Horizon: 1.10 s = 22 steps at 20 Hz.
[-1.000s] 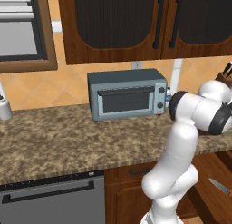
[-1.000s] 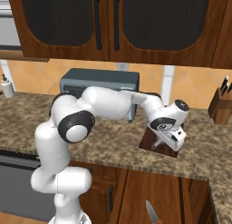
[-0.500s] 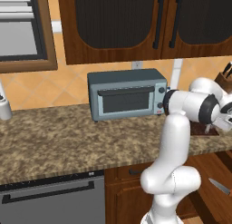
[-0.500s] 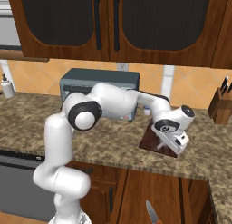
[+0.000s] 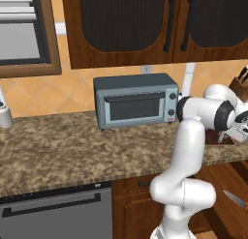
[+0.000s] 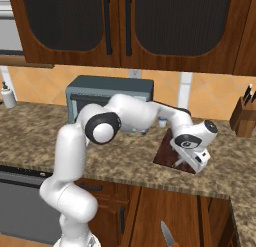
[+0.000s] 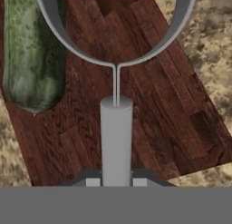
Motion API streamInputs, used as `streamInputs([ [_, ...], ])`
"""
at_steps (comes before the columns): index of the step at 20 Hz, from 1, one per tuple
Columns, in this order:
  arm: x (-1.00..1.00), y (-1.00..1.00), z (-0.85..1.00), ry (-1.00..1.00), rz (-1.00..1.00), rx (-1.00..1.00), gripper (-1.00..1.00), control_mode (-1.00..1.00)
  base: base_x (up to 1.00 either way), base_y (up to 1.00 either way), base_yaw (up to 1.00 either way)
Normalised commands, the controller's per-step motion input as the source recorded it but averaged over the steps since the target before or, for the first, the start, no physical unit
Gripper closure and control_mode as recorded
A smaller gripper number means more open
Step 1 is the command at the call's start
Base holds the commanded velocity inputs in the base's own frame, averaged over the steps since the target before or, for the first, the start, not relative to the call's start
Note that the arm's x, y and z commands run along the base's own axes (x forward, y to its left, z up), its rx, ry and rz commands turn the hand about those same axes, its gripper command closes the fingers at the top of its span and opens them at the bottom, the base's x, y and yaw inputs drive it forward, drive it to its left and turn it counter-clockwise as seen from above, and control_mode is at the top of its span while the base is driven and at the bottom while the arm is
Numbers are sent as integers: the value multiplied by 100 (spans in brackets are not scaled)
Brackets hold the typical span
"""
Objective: Place the appropriate cutting tool for cutting the cucumber skin on the cutting board.
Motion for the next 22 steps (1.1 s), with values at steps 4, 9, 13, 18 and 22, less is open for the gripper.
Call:
streamInputs([
  [4, 23, 0, -3, 1, -7, 0, 100, -100, 0, 0, 0],
  [9, 25, 1, -14, 5, -5, 0, 100, -100, 0, 0, 0],
  [13, 27, 2, -20, 7, -3, 0, 100, -100, 0, 0, 0],
  [18, 13, 1, -28, 2, 0, 0, 100, -100, 0, 0, 0],
  [22, 13, 5, -29, 1, 0, 0, 100, -100, 0, 0, 0],
])
